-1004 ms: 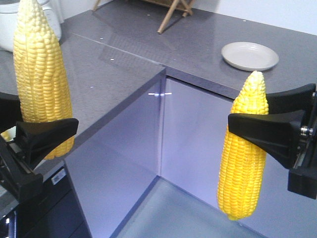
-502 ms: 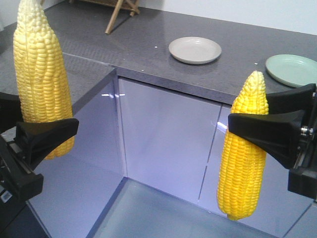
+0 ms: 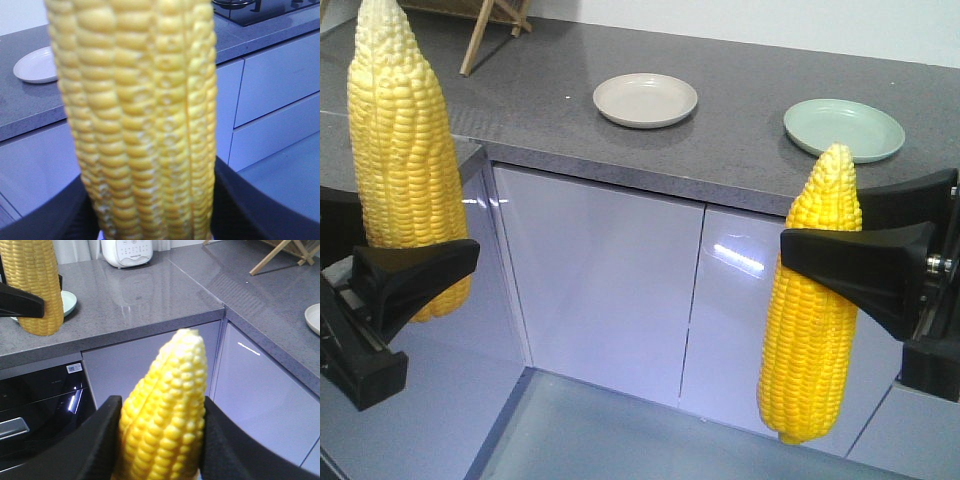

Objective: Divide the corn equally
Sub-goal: 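Drive the base, holding both cobs, toward the counter with empty plates, then drive the base closer until the cobs hover above the two plates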

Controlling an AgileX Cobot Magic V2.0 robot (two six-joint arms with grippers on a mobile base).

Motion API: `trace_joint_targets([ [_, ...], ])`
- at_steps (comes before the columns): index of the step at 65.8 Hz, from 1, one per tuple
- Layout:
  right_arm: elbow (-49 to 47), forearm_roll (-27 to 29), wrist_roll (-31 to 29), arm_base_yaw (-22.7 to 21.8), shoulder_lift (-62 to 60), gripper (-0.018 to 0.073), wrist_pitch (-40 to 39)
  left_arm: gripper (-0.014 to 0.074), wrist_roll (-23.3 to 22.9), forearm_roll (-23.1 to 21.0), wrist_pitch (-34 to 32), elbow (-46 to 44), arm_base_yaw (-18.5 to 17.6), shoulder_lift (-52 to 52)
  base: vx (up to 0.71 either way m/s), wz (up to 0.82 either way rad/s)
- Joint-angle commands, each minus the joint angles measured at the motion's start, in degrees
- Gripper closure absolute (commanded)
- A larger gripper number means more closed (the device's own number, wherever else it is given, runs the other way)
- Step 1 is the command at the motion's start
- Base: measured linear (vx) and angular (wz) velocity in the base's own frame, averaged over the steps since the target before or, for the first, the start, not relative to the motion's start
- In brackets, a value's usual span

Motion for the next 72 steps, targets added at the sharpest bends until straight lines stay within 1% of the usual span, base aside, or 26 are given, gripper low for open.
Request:
trace_joint_targets([
  [1,-1.28,2.90,-0.54,-0.28,-0.54,0.0389,-1.82,0.0305,-0.18,-0.51,-4.45,-1.49,0.05,-0.45,0.02,-0.17],
  [72,-1.28,2.90,-0.54,-0.28,-0.54,0.0389,-1.82,0.0305,-0.18,-0.51,-4.45,-1.49,0.05,-0.45,0.04,-0.15],
])
